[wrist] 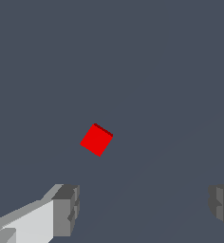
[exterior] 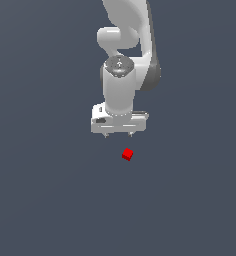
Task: Pick up the red cube and move it to a goal position.
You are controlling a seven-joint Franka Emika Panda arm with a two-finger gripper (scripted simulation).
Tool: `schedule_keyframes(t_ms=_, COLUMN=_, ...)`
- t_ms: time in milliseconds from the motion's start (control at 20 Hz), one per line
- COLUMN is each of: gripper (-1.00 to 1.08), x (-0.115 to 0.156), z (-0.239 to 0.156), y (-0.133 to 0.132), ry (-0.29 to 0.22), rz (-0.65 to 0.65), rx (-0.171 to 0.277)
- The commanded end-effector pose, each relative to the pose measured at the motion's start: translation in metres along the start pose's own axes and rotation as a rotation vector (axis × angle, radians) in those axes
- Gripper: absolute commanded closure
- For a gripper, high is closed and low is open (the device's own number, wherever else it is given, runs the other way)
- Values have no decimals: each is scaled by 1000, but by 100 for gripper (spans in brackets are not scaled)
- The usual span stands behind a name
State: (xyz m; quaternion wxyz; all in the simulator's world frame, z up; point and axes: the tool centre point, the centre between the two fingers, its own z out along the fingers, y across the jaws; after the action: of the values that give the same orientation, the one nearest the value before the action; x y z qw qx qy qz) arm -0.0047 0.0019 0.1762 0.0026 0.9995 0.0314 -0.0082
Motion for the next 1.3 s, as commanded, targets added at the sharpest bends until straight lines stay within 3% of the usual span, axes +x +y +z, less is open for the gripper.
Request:
schedule_keyframes(t_ms=0, gripper=-92, x=0, z=0, y=0, ry=0, rz=0, rx=0)
schedule_keyframes(t_ms=600, gripper=-92, x=0, z=24, y=-7, ry=2, rz=90, rx=1)
schedule_keyframes(t_ms=1250, gripper=-92, x=4, z=102, y=-31, ry=10, rz=379, rx=4)
